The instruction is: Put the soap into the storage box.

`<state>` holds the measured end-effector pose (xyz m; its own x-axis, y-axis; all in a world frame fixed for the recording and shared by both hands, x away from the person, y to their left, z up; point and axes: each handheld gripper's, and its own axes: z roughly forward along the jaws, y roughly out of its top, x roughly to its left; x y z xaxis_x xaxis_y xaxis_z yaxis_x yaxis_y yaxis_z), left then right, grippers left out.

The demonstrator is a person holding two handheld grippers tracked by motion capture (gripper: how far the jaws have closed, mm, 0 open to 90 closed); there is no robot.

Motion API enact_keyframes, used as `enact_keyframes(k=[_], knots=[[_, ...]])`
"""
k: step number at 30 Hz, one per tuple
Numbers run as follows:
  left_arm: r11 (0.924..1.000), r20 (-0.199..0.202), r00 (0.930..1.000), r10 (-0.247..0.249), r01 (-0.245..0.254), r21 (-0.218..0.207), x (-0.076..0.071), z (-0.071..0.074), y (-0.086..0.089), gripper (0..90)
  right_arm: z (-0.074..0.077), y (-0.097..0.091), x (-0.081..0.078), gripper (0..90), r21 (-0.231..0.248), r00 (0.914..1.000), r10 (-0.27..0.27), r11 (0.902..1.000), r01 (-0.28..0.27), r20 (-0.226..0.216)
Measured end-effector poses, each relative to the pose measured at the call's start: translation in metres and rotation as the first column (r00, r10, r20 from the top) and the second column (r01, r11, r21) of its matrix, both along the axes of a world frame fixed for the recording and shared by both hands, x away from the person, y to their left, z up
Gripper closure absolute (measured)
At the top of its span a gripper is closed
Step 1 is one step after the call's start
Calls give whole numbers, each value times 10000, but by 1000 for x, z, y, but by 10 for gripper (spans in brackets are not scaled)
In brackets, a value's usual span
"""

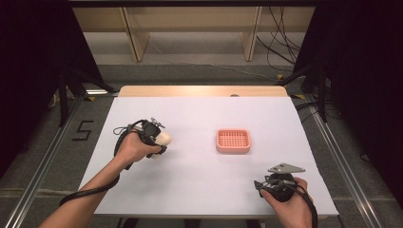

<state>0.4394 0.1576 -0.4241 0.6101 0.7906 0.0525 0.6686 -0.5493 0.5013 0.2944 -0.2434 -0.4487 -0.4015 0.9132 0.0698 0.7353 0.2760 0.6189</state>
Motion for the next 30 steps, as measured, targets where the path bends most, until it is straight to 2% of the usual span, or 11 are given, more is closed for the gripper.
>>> enact_keyframes(k=[2,7,9,19,29,30], knots=[[9997,87,9997,-237,237,23,0,2,0,495,0,0,0,537,17,10000,-36,10000,36,66],[9995,215,9995,-246,249,-167,-1,2,-1,495,0,0,0,537,71,10000,-50,10000,50,26],[9990,386,9989,-280,293,-329,-1,2,-1,495,0,-1,0,537,63,10000,-21,10000,21,47],[9973,615,9975,-345,384,-632,-3,3,-4,495,1,-3,0,535,-15,9999,-81,10000,82,127],[9930,1249,9900,-655,771,-897,-3,4,-8,495,0,-3,0,534,109,9999,-79,9999,78,105],[9927,1383,9882,-655,787,-919,-4,5,-9,495,1,-4,0,534,-11,9998,-110,9999,110,180]])
